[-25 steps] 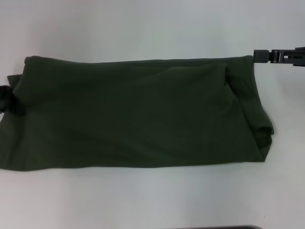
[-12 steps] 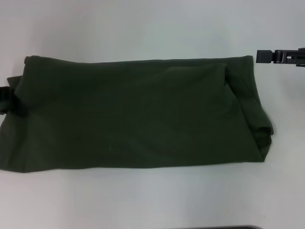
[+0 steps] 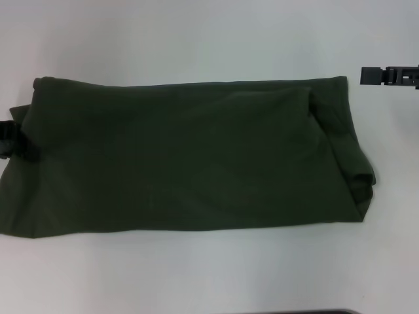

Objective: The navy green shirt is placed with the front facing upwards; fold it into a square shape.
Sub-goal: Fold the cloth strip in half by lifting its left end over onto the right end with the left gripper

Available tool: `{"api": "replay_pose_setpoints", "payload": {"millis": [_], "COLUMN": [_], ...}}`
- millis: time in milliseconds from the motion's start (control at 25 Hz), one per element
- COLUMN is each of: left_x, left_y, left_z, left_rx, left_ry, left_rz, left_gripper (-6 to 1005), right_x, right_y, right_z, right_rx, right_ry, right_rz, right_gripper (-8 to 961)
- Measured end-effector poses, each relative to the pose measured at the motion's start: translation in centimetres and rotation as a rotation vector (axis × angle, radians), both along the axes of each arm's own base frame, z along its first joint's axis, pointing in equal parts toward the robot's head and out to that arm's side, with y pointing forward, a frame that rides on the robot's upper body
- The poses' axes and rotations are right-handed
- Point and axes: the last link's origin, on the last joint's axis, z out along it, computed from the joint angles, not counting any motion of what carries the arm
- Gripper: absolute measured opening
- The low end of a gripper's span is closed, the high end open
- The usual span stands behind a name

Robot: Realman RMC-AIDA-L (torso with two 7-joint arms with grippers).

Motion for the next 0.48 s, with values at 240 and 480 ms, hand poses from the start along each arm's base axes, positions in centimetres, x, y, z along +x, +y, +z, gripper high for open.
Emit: {"api": "replay_pose_setpoints", "payload": {"millis": [240,480], "left_x": [0.0,1.8], "left_y": [-0.1,-0.4], "left_z": [-0.1,0.2], "left_rx": [-0.006,-0.052], "left_ry": [-0.002,-0.123], "left_rz": [-0.007,-0.047], "left_gripper": [72,73], "right_x": [0.1,0.9], "right_y": [0.1,0.1], "right_z": [0.0,1.1], "right_rx": [-0.003,-0.012], "right_ry": [-0.012,-0.060], "right_rz": [-0.002,-0.036], "right_gripper": [617,617]}}
